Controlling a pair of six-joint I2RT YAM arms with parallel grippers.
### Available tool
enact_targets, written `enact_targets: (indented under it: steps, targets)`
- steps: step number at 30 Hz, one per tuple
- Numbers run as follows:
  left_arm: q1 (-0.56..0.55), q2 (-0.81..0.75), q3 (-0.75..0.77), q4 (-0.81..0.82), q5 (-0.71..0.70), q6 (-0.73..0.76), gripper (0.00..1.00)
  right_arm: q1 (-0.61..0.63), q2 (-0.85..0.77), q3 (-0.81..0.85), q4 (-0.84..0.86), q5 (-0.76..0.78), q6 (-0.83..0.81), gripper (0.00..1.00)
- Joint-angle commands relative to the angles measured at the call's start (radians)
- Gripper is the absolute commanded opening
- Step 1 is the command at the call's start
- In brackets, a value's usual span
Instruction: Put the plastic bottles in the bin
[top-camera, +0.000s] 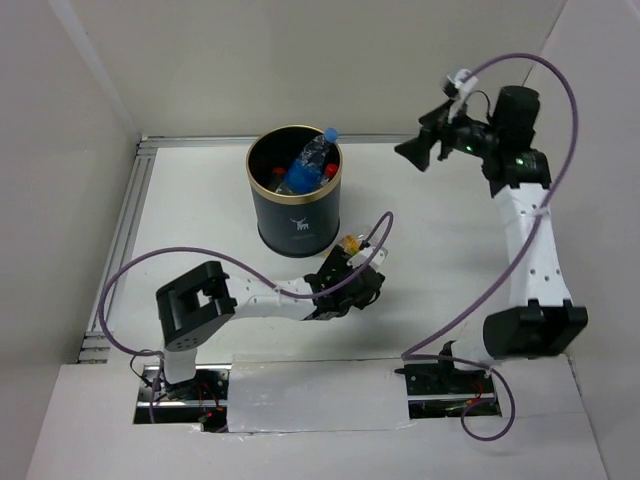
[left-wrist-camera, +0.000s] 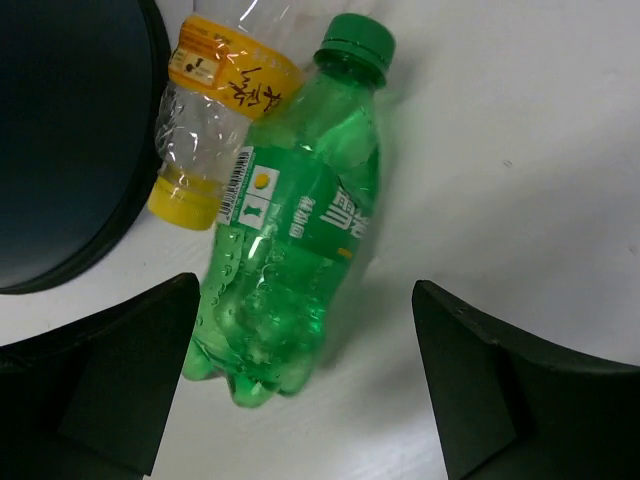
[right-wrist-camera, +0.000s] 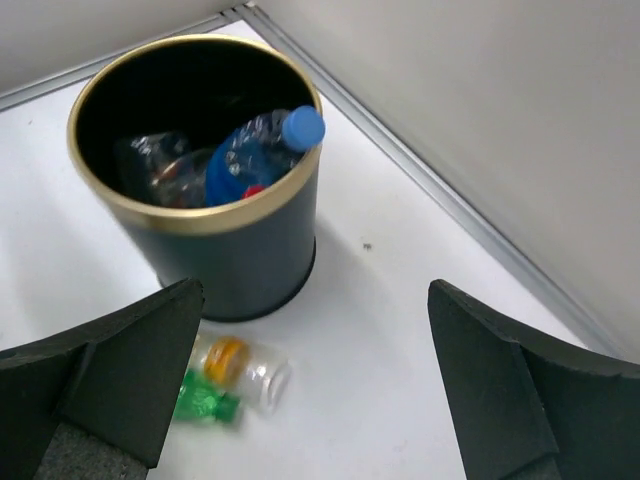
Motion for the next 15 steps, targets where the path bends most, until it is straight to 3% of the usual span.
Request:
enact_targets:
  steps: [1,4,6,13,15]
  targets:
    - [0.026,0.079,0.077,-0.092,-0.035,-0.031,1.00,-0.073,-0.102,-0.104,-0.096,-0.140,-0.061,1.00]
    - [0.035,0.101,0.086,-0.103,-0.017,-0.053,0.91,-0.160,-0.148,-0.196,-0.122,-0.191,-0.081,1.00]
    - [0.035,0.101,0.075,-0.115,-0.005,-0.067,0.67,-0.196,-0.160,-0.256,-0.133,-0.221,-0.117,1.00]
    - [-0.031,0.009,-0.003,-0.092,0.084,-0.076,0.27,-0.245,-0.098,-0.281,-0.207,-0.240,-0.219,0.97]
    - [-0.065,-0.029,-0.023,-0.083,0.094,-0.094,0.06,-0.245,-0.055,-0.272,-0.247,-0.240,-0.266,0.96]
